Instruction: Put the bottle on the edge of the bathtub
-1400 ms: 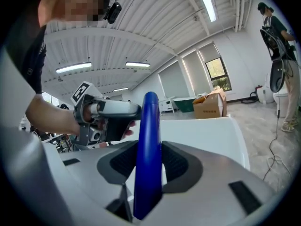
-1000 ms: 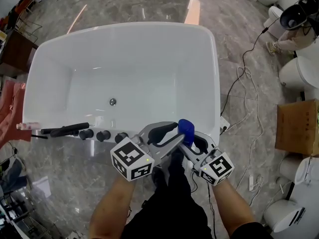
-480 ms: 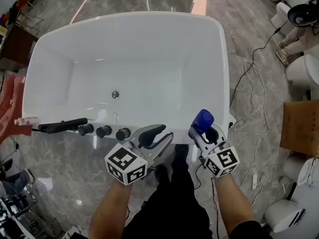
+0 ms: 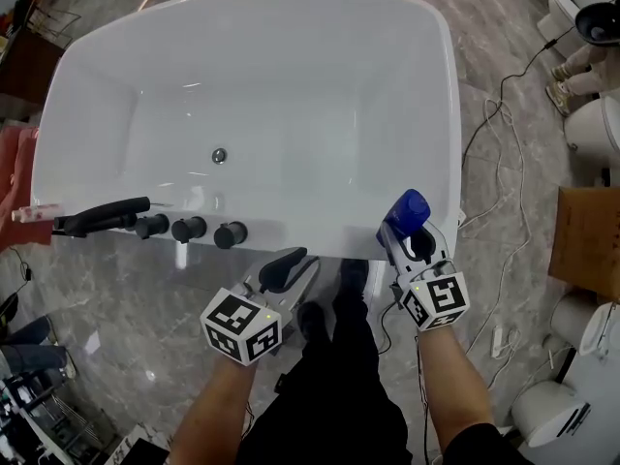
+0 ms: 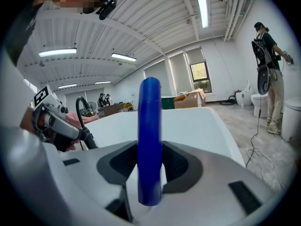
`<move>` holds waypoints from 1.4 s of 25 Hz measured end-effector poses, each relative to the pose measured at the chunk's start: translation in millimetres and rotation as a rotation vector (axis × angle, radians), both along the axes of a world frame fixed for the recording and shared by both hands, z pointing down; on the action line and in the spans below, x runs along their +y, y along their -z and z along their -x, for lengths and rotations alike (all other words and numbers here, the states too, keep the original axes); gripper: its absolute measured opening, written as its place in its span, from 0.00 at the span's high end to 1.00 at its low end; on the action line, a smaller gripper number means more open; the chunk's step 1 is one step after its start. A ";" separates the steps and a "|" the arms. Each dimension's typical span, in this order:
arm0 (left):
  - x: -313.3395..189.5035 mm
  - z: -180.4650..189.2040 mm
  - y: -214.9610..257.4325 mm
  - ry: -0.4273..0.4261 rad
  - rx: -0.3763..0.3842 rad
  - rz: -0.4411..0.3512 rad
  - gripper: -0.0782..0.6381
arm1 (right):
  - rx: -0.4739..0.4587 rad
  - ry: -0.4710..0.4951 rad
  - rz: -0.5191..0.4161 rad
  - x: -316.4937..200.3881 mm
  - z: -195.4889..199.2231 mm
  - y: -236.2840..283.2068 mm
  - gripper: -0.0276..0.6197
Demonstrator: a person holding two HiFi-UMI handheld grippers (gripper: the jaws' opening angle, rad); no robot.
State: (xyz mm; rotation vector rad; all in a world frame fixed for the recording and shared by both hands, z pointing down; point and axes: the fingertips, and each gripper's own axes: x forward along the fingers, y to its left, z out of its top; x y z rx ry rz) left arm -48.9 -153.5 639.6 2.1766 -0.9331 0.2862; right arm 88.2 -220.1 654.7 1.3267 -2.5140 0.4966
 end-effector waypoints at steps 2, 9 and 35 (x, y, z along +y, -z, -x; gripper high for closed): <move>9.7 0.8 -2.6 -0.002 -0.003 0.005 0.74 | 0.028 -0.001 -0.015 2.5 1.9 -3.3 0.71; 35.9 7.6 -14.6 0.001 -0.010 0.019 0.74 | 0.089 -0.020 -0.081 15.8 5.4 -8.0 0.71; 91.4 10.8 -44.2 -0.035 -0.009 0.048 0.75 | 0.120 -0.059 -0.169 44.4 6.5 -12.9 0.71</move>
